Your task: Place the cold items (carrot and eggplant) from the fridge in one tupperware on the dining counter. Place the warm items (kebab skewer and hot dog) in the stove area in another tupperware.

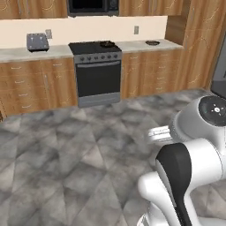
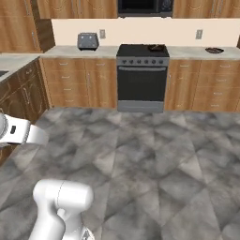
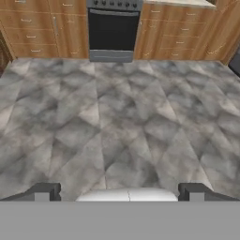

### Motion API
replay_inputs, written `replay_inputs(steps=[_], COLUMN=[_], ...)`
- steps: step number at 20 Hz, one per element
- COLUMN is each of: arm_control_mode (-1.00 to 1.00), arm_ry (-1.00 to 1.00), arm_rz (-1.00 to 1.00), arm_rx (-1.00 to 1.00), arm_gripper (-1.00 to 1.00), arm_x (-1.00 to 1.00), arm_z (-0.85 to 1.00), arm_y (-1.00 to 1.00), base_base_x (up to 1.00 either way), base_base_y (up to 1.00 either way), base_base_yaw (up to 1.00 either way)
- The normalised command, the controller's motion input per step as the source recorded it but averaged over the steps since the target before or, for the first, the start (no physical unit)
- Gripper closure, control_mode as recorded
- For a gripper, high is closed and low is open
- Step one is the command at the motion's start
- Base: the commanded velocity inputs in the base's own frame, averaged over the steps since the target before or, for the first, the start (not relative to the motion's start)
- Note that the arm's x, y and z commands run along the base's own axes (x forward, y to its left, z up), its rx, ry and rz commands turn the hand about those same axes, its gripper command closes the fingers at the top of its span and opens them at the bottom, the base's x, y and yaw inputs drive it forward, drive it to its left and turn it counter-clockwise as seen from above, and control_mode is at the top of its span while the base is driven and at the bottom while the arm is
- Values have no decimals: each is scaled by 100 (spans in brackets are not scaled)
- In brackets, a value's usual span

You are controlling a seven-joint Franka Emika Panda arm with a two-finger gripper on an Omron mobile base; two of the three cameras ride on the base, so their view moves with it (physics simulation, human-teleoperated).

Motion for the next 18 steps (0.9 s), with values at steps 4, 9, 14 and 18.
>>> replay_inputs(steps=[4, 9, 14, 18], arm_control_mode=[100, 100, 100, 100], arm_ry=[0, 0, 0, 0], arm_rz=[0, 0, 0, 0], arm_rx=[0, 0, 0, 0], arm_gripper=[-100, -100, -100, -100], arm_x=[0, 0, 0, 0], arm_z=[0, 0, 0, 0], arm_y=[0, 0, 0, 0], base_base_x=[94, 96, 93, 89], base_base_y=[-57, -56, -60, -62], base_base_yaw=[22, 14, 16, 14])
